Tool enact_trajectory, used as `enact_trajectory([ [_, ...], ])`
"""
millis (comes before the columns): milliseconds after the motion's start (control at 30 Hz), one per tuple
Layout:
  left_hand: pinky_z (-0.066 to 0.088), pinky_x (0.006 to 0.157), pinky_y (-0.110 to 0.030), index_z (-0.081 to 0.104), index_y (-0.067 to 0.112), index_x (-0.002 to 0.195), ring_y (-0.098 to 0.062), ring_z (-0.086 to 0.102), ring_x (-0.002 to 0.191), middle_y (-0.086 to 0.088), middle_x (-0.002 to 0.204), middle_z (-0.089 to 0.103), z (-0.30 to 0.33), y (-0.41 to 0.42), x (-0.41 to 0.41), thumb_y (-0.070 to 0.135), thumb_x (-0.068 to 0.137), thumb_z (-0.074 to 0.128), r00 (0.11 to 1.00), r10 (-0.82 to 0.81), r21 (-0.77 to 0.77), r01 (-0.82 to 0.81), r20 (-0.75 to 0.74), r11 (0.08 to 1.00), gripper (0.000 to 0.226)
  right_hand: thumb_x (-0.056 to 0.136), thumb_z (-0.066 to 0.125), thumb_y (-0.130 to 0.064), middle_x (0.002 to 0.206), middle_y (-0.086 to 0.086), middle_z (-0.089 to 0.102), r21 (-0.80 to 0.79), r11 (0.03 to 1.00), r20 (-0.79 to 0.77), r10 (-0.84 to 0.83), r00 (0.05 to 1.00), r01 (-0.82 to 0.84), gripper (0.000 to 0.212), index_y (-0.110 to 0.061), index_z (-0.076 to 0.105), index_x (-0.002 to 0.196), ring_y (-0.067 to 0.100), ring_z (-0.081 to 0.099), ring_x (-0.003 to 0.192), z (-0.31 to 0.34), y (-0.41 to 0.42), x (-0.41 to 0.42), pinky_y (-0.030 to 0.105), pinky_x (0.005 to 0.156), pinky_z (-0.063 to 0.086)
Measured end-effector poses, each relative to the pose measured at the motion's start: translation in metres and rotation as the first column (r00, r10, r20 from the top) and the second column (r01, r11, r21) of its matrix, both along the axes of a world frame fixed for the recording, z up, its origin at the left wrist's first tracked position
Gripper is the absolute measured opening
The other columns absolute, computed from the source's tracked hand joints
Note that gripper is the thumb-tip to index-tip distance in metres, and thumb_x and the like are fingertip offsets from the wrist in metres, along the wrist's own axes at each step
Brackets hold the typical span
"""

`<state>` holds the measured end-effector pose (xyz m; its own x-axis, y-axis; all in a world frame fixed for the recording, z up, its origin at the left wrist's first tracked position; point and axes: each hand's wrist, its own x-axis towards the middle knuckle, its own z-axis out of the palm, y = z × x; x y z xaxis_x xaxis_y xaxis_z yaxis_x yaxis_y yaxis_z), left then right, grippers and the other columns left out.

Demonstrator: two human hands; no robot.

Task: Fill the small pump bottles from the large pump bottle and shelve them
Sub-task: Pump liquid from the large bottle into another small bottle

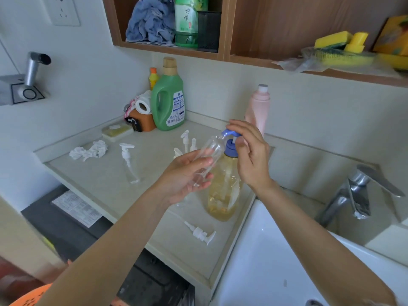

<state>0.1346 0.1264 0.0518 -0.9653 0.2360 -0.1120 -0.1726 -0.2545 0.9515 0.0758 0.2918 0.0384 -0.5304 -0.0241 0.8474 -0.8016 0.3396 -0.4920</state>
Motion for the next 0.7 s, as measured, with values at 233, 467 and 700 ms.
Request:
enact_trajectory([
  [233, 0.035, 0.039, -0.013, 0.066, 0.018, 0.105, -0.009, 0.047, 0.05, 0.003, 0.073, 0.065, -0.01, 0.003, -0.002, 0.022, 0.081, 0.064, 0.994, 0.017, 0.001, -0.017, 0.103, 1.0, 0.025, 0.083, 0.039, -0.005, 0.112, -0.01, 0.054, -0.026, 0.999, -0.087, 0.022, 0.996, -0.024, 0.032, 0.006, 0.062, 0.103, 0.031, 0.055, 0.108, -0.019, -0.009, -0.001, 0.037, 0.097, 0.042],
  [467, 0.033, 0.037, -0.013, 0.063, 0.014, 0.102, -0.008, 0.047, 0.047, 0.002, 0.073, 0.067, -0.009, 0.001, 0.001, 0.023, 0.085, 0.062, 0.989, 0.044, 0.04, -0.05, 0.143, 0.998, 0.02, 0.08, 0.038, -0.003, 0.105, 0.003, 0.059, -0.05, 0.996, -0.064, -0.078, 0.995, 0.075, 0.033, 0.004, 0.066, 0.096, 0.032, 0.058, 0.099, -0.016, -0.016, 0.005, 0.027, 0.091, 0.043],
  [700, 0.038, 0.042, -0.016, 0.056, 0.02, 0.117, -0.015, 0.053, 0.054, -0.004, 0.087, 0.068, -0.003, 0.003, 0.004, 0.02, 0.067, 0.058, 0.991, -0.026, 0.243, -0.006, 0.131, 0.97, 0.051, 0.09, 0.038, -0.01, 0.104, 0.01, 0.064, 0.008, 0.998, -0.031, -0.067, 0.997, 0.068, 0.033, 0.001, 0.068, 0.098, 0.029, 0.059, 0.102, 0.007, -0.001, 0.003, 0.039, 0.092, 0.047],
])
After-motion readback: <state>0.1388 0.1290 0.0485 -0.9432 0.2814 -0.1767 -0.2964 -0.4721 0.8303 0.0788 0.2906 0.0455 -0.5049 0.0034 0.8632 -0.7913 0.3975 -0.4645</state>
